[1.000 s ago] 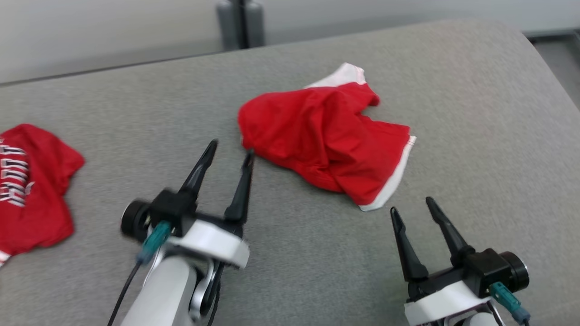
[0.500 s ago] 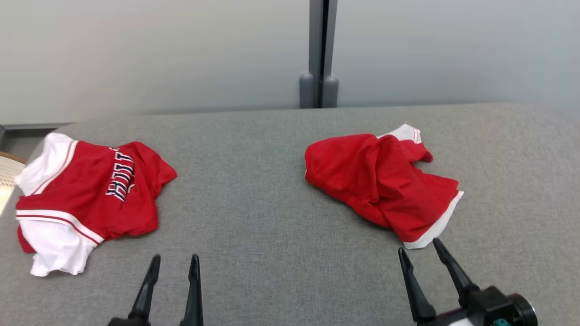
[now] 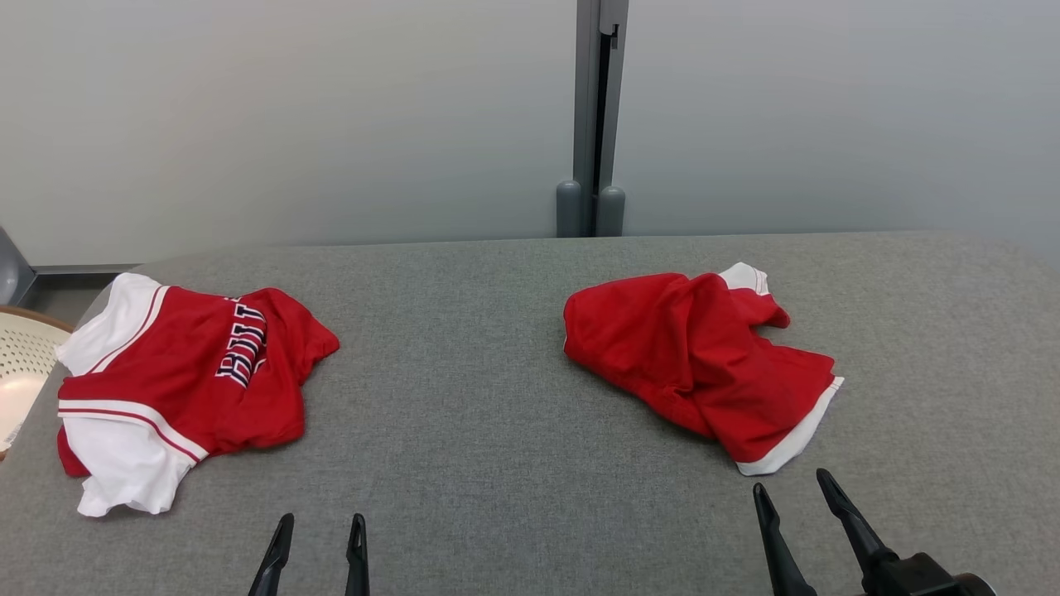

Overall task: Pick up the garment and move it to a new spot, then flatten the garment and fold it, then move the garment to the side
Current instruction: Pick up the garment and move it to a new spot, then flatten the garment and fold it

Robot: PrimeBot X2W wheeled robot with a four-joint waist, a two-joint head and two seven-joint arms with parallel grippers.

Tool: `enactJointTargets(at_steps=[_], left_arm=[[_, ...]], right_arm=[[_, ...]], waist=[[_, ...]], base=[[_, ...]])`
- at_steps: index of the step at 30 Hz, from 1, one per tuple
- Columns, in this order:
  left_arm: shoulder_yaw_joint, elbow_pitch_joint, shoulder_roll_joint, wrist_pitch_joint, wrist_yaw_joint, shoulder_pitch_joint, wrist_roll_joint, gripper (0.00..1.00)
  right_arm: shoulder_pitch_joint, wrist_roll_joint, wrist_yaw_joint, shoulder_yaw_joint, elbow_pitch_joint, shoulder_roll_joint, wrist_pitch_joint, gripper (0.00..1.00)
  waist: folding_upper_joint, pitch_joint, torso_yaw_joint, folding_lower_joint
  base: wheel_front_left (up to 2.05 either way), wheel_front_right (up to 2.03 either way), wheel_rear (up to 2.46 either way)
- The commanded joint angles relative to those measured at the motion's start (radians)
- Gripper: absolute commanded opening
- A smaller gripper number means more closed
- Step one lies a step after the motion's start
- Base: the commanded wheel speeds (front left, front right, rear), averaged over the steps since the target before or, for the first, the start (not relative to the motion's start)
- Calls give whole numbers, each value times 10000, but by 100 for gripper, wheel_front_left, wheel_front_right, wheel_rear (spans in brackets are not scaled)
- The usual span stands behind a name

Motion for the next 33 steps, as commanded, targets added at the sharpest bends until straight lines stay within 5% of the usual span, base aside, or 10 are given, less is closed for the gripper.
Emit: enactJointTargets(at_steps=[1,33], left_arm=[[43,-76,30,-6,59,16,81,100],[-36,240,27,-6,-265,-127,222,100]], right_arm=[[-125,-14,-10,-62,-88,-24,-13,100],[-209,256,-10,122,-87,-23,-13,100]], waist=[[0,25,-12,0],[0,54,-138,0]], base=[[0,0,0],[0,0,0]])
